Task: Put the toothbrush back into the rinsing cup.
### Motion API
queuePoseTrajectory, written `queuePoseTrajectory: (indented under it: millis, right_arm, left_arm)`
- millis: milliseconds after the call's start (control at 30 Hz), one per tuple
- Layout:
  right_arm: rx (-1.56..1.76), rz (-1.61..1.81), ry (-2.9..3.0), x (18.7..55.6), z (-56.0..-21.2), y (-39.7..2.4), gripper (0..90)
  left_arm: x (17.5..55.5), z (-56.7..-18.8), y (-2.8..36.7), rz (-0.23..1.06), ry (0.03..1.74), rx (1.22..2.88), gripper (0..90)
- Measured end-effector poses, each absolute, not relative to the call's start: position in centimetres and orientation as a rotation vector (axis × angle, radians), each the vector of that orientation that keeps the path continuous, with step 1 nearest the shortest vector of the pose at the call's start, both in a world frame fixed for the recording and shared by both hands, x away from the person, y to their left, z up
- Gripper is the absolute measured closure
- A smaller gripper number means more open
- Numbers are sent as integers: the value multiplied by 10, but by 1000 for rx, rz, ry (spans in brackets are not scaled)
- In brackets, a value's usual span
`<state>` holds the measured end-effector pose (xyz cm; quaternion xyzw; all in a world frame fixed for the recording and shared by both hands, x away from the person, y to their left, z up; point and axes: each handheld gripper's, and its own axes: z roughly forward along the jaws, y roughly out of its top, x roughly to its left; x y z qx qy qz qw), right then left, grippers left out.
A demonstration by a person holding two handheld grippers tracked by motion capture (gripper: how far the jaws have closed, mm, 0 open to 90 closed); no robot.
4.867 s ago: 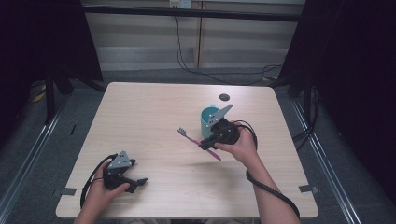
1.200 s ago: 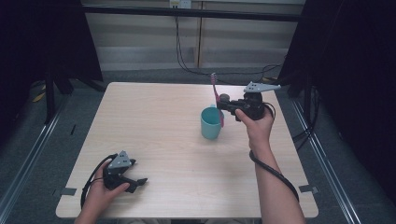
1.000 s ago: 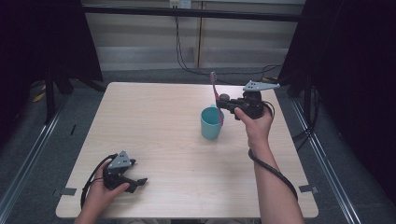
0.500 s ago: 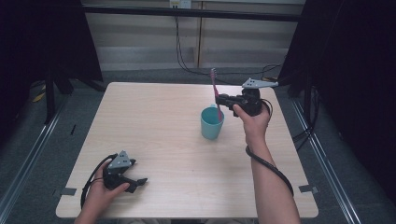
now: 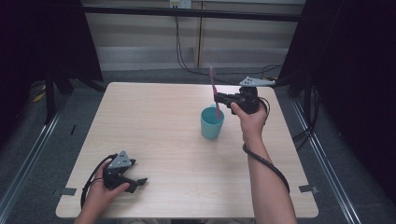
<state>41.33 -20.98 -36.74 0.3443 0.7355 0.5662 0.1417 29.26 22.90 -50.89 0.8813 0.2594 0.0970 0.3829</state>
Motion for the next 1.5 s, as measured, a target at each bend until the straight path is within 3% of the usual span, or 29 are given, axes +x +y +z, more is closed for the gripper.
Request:
queuePoseTrajectory:
  millis: [1500]
  right_arm:
    - [1028, 1568, 2144, 427, -411, -195, 839]
  left_arm:
    - [293, -509, 229, 247, 654, 2257, 125]
